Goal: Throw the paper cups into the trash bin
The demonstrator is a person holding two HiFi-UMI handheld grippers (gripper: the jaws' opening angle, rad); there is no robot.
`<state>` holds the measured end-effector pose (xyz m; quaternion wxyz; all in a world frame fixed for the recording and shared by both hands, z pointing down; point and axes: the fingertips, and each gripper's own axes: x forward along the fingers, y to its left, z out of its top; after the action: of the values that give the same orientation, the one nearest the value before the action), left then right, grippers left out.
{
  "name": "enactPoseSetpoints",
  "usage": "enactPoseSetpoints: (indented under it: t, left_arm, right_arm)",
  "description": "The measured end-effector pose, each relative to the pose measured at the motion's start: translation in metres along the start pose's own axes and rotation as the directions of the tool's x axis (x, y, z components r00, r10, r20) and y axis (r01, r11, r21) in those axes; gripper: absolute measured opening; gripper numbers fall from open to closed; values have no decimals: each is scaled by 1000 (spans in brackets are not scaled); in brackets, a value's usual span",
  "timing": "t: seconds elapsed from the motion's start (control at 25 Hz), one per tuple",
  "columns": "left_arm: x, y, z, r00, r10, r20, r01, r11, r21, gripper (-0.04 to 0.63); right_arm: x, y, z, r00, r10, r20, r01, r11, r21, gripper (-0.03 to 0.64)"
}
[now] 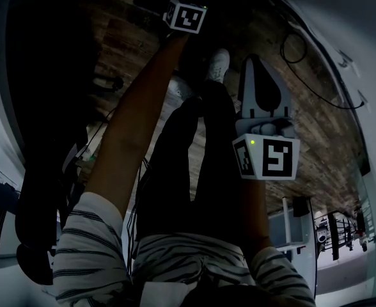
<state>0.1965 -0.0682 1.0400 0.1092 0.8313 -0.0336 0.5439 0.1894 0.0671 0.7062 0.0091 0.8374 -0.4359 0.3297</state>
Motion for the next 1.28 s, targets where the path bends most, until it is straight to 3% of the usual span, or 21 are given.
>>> enactPoseSetpoints:
  t: [0.52, 1.12, 1.28]
  left_arm:
    - [-27, 8, 7, 1000, 21, 3, -20, 999, -46, 311]
    - [-87, -17, 21, 999, 9, 51, -4, 995, -99, 219]
    - [-110, -21, 27, 997, 19, 77, -13, 997, -71, 189]
  right_arm:
    - [0, 12, 11, 1000, 17, 10, -17, 1000, -2, 9]
    - [-32, 18, 40, 999, 20, 45, -19, 1000, -15, 9]
    - [-44, 25, 50, 998, 24, 53, -23, 1000, -18, 9]
